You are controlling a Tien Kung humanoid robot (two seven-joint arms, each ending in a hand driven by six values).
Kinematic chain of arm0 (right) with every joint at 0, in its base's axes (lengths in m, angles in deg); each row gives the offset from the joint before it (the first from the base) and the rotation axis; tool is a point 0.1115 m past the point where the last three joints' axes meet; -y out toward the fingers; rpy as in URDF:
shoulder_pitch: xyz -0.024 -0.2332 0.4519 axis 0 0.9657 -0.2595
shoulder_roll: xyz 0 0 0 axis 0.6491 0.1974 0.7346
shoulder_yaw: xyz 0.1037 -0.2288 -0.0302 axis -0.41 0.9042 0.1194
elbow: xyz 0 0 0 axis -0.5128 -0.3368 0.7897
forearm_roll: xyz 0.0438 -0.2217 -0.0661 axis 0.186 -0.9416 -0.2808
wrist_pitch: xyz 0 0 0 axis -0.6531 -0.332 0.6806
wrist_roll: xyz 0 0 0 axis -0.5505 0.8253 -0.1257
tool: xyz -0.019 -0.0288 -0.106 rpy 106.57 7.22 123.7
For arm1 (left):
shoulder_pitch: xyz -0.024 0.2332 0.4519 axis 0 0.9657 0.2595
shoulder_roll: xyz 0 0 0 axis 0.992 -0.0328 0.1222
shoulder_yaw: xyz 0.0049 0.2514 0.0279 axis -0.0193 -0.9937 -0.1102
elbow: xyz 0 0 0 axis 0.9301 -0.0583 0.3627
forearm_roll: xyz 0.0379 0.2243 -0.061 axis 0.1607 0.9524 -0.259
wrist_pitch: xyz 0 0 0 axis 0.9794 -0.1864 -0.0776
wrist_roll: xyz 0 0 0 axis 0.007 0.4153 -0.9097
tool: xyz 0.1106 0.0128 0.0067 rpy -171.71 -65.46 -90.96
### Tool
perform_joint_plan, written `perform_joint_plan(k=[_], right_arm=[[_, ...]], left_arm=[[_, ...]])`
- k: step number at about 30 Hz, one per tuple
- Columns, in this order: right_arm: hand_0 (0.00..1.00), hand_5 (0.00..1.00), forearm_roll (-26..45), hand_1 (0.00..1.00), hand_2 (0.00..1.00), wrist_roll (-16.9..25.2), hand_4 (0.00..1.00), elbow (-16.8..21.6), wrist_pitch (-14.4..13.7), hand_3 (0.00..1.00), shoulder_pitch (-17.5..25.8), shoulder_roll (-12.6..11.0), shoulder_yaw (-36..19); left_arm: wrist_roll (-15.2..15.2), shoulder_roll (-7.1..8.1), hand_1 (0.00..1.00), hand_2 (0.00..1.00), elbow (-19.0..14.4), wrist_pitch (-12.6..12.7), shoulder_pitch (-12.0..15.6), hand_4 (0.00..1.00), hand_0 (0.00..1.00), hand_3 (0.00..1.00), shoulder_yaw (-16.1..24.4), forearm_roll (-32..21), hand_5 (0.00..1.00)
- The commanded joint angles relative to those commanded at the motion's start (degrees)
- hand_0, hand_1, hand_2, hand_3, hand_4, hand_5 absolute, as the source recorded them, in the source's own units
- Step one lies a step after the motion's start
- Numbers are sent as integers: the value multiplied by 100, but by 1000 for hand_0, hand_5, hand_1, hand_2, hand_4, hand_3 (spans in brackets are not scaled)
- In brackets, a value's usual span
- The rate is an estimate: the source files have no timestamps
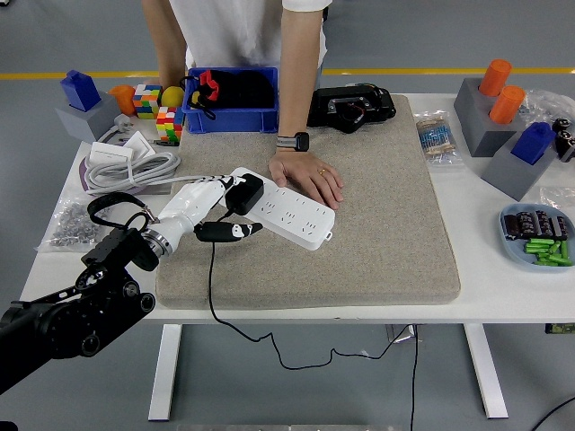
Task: Press the white button,pick up the black plug,place it near the board,insert it into the board
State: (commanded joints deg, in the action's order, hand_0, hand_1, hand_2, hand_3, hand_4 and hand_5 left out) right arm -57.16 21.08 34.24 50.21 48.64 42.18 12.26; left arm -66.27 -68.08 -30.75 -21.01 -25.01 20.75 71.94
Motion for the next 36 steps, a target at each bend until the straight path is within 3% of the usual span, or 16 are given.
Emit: perform_joint_plan(k=[7,13,27,36], right_arm=[[596,325,-7,500,504,3,645,4,-2,529,2,17,-31],[596,325,-6,500,504,2,645,1,-1,529,14,24,-24],[596,324,-18,500,504,3,645,14,-5,530,-18,18,-23],[596,325,-11,499,504,-8,645,19,9,529,-236,27,25]], left_arm=[[9,37,883,826,-77,20,123,883,848,814,86,-28,578],[28,52,883,825,-309,55,239,879,849,815,452,-32,572],[212,20,882,832,-1229,206,949,875,861,806,1882,-191,565],[471,73,870,823,-1244,322,1347,864,857,798,3016,-496,543]])
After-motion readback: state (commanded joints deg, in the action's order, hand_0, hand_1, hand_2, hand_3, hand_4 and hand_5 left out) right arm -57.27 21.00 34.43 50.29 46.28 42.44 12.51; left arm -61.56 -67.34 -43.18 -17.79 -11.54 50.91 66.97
